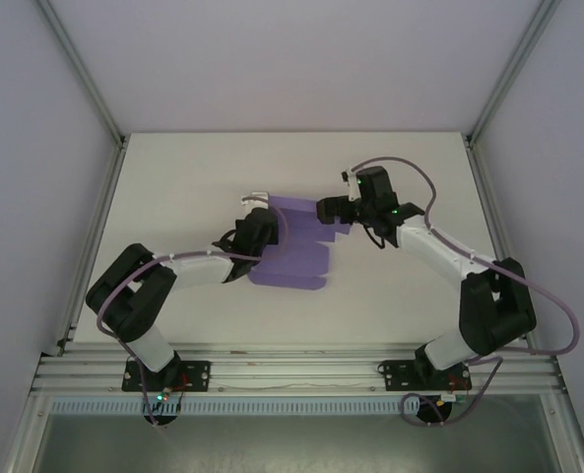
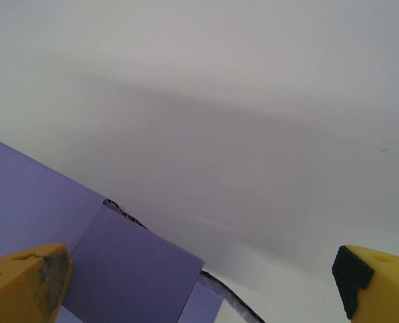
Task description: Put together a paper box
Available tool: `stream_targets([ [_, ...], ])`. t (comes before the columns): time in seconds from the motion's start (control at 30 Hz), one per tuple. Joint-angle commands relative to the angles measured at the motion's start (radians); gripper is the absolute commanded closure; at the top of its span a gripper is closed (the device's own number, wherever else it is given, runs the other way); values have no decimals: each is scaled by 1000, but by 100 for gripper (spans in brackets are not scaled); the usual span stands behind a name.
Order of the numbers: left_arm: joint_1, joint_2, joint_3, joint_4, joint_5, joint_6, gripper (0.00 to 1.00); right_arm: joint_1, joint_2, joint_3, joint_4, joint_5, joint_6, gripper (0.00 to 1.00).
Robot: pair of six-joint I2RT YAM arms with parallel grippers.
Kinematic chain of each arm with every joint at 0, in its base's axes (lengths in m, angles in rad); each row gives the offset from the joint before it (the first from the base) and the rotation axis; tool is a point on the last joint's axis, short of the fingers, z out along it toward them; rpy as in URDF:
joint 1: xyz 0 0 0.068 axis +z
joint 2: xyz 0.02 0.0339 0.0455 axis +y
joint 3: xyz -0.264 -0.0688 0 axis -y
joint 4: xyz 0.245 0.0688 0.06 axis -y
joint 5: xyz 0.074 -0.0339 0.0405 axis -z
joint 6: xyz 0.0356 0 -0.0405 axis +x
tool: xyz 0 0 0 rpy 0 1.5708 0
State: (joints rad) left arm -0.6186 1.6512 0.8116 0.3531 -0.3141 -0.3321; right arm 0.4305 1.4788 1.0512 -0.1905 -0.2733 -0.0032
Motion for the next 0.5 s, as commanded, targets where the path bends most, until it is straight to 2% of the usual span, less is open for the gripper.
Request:
stream_targets([
  [0.0,32,-57,20,22,52,-48,100,-27,-104,22,-72,139,-43,0],
  [0.17,138,-90,-63,98,284,-164,100,-97,-204,-67,-44,-114,-6,0],
  [0.27,172,-103,-70,100,369,-171,100,-100,-206,-106,-25,-221,-16,0],
  [0.33,172,-109,-54,67,395,-141,100,-99,-181,-97,-20,-255,-10,0],
  [0.47,171,-125,-77,103,469,-104,100,-114,-119,-65,40,-214,41,0],
])
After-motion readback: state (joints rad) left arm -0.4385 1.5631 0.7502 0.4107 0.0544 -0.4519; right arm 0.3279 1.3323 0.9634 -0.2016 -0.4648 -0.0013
